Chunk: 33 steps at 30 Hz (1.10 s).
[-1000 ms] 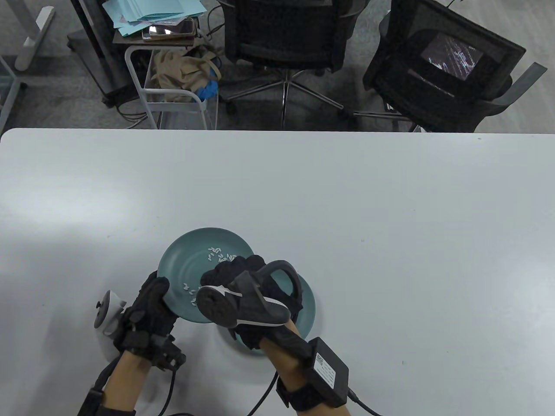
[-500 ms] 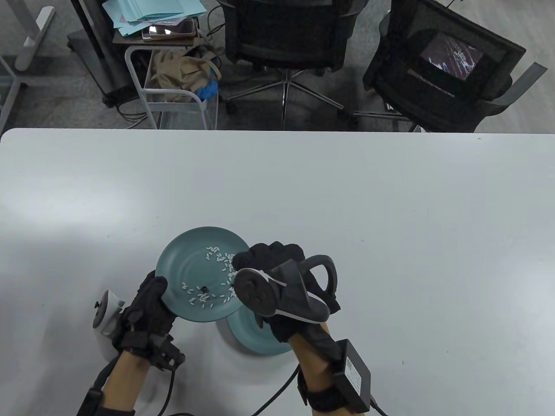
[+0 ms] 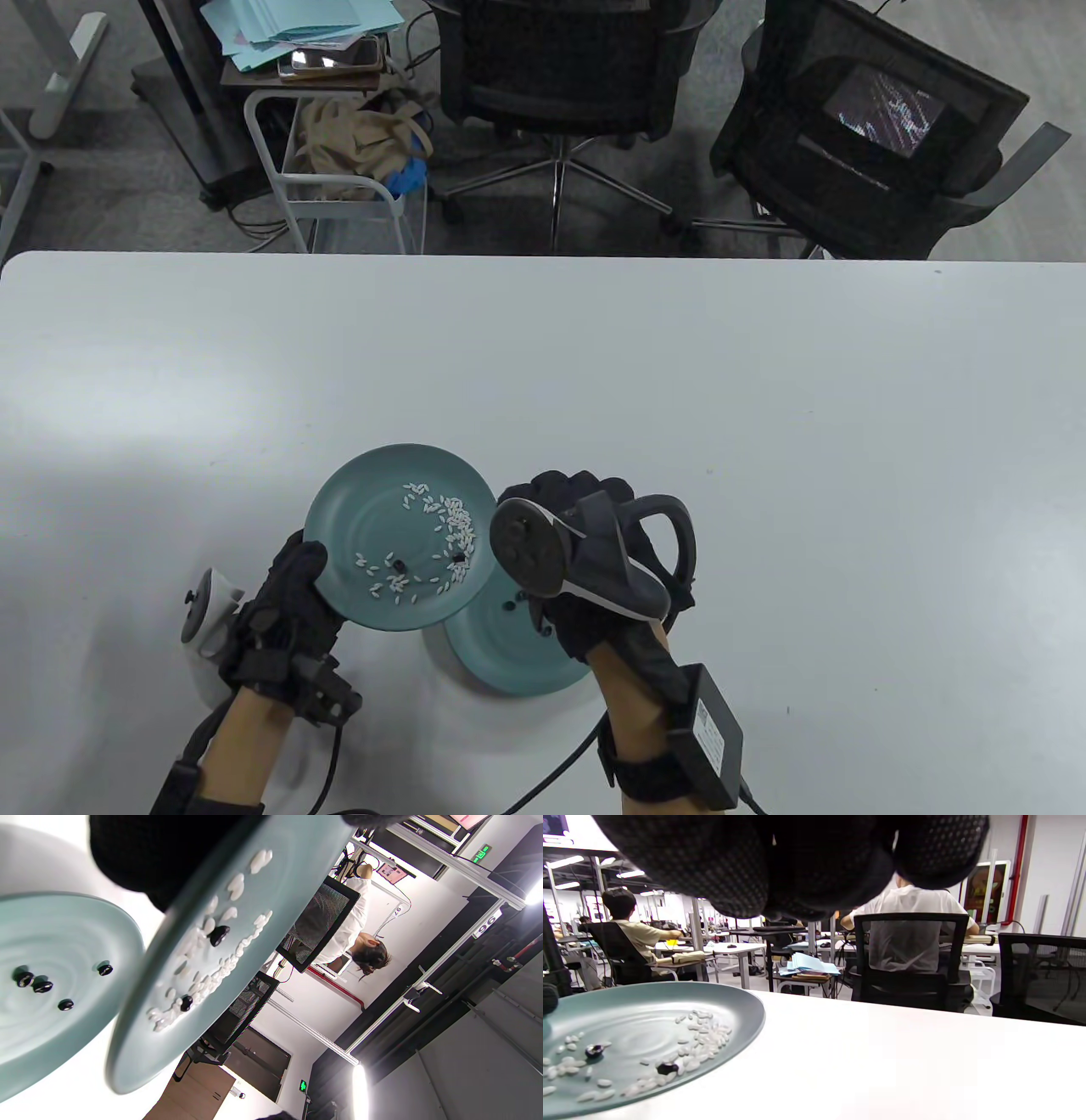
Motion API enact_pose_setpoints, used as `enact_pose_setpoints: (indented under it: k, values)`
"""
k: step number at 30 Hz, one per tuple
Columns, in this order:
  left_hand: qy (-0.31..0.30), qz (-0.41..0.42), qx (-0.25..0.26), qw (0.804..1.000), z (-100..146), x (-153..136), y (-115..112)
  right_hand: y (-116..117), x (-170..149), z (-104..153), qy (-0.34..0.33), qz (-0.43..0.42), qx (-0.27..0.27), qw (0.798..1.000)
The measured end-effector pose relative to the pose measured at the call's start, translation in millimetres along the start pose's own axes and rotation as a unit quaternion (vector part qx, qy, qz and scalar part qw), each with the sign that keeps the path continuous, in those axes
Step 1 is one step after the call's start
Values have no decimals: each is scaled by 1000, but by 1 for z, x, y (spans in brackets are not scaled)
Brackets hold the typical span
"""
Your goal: Pick coffee beans with hand pinch into plate
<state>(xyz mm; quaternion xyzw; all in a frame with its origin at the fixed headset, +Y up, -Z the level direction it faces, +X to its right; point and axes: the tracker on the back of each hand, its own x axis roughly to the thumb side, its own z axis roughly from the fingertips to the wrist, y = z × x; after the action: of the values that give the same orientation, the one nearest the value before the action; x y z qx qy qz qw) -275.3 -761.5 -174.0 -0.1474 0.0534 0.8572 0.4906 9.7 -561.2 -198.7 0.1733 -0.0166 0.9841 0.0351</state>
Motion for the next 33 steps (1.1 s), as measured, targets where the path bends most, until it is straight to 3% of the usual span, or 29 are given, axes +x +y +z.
enact_pose_setpoints:
  k: [11, 24, 33]
  values:
    - [1, 0, 0, 1000, 0, 0, 0, 12, -10, -6, 30, 9, 47, 998]
    - [1, -1, -1, 1000, 0, 0, 0, 17, -7, -8, 22, 10, 61, 998]
    - [4, 4, -21, 1000, -2, -2, -2, 12, 0, -7, -14, -26, 7, 1000]
